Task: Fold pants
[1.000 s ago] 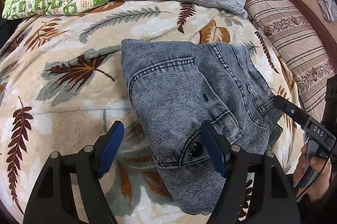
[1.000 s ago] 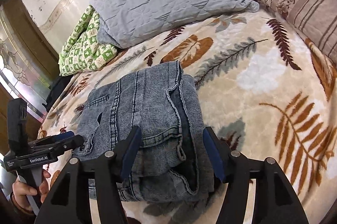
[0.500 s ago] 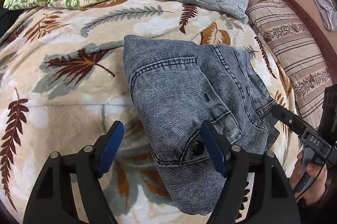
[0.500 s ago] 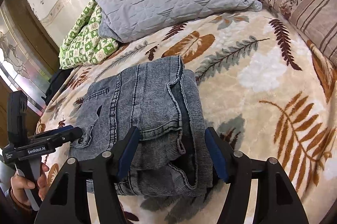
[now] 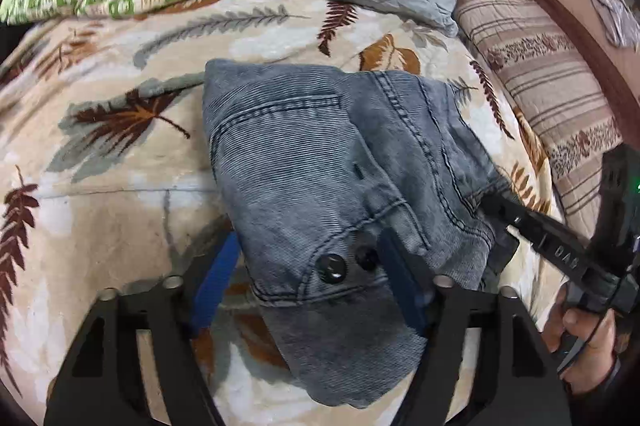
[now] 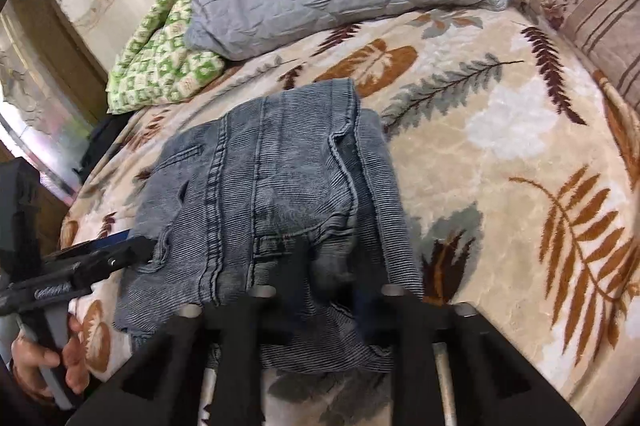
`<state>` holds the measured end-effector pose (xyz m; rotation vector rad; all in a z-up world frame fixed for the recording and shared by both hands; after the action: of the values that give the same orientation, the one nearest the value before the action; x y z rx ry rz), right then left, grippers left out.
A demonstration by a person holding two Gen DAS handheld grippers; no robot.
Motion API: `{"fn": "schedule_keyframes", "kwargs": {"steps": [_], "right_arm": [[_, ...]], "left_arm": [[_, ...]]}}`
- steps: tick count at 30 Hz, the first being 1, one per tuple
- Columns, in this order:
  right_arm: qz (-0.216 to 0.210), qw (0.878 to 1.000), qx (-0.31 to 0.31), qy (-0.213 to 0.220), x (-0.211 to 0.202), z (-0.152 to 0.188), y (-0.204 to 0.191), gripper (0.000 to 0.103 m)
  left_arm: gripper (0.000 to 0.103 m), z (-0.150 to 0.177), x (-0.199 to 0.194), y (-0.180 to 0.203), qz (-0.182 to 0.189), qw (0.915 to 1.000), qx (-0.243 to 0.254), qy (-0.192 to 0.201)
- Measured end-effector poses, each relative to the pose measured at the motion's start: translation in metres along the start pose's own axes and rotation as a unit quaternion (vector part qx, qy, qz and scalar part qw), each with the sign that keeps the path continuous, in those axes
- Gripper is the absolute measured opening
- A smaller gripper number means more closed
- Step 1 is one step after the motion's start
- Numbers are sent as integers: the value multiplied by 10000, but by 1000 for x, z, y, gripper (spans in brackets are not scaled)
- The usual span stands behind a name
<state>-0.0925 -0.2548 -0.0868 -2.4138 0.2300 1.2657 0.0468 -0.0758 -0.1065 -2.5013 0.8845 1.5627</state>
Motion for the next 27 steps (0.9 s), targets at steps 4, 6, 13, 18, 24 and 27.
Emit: {"fn": "schedule_keyframes", "kwargs": {"steps": [4, 6, 13, 18, 24, 27], "right_arm": [[34, 9988, -259, 405, -25, 0, -7, 9], [-51, 9982, -300, 521, -36, -1, -10, 8], [-104, 9980, -235, 584, -49, 5, -12, 8], [50, 9997, 139, 200, -9, 28, 15, 9], [290, 9994, -11, 193, -17, 19, 14, 32], [408, 9981, -43, 450, -36, 7, 14, 37]], "left_arm": [[65, 6, -19, 6, 121, 9998, 139, 70], [65, 10, -29, 9, 185, 9995, 180, 154], [63, 29, -17, 22, 276, 9990, 314, -166], [63, 43, -6, 19, 240, 9993, 277, -113], [63, 29, -19, 20, 22, 9994, 330, -86], [63, 14, -36, 26, -201, 9982, 493, 270]]}}
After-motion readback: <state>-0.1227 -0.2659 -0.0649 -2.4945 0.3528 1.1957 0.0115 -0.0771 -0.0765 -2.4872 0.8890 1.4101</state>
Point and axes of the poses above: each gripper's, at about its wrist camera, not at the fingertips, and x roughly the way its jaws point, y to its right, z to its underside, the point moved 4 cm from there along x, roughly the way its jaws point, and after that the axes turned 2 degrees about z, right-handed, at the moved point
